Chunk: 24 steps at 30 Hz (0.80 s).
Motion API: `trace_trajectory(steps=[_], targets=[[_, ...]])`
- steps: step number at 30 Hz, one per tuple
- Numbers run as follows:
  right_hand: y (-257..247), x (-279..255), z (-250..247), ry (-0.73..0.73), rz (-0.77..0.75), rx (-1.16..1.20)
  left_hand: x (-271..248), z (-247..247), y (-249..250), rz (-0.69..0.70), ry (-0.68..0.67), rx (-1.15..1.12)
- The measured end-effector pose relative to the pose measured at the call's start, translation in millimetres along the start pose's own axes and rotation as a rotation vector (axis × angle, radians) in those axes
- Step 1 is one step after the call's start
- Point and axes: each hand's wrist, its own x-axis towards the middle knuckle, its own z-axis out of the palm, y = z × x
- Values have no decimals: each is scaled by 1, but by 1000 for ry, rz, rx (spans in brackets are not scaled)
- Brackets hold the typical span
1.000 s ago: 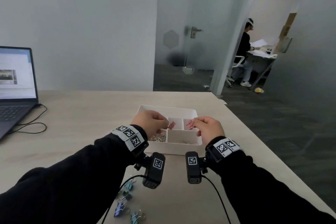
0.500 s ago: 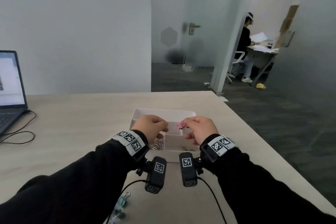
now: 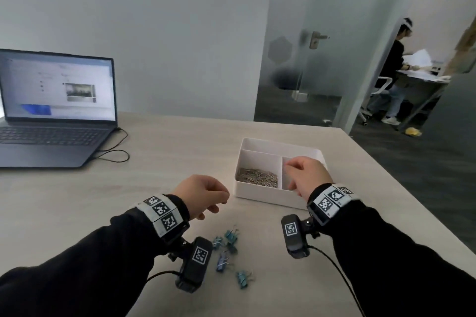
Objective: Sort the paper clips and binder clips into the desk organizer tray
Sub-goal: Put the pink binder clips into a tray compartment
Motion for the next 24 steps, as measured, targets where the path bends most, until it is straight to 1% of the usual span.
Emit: trace_trajectory(steps=[2, 4, 5, 7, 9, 11, 14, 19, 22, 24], targets=[[-15, -26, 12, -202, -58, -112, -10, -4, -10, -22, -39, 73], [-28, -52, 24, -418, -111, -241, -18, -7, -17, -26, -106, 130], [-34, -63, 30, -498, -153, -285, -21, -7, -20, -23, -142, 160], [-42, -81, 40, -614, -270, -359, -27, -7, -24, -7, -188, 213], [-46, -92, 50, -696, -391, -489, -32, -4, -29, 5, -201, 216], [-46, -99, 58, -724, -464, -603, -34, 1, -34, 3, -201, 197], [-46, -102, 63, -724, -489, -655, -35, 5, -38, 1, -180, 189], [-44, -106, 65, -749, -600, -790, -35, 9, -39, 35, -160, 166], [-38, -104, 63, -724, -589, -746, -30, 11, -41, 78, -158, 250], [-37, -99, 56, -684, -522, -606, -27, 13, -41, 86, -163, 291]])
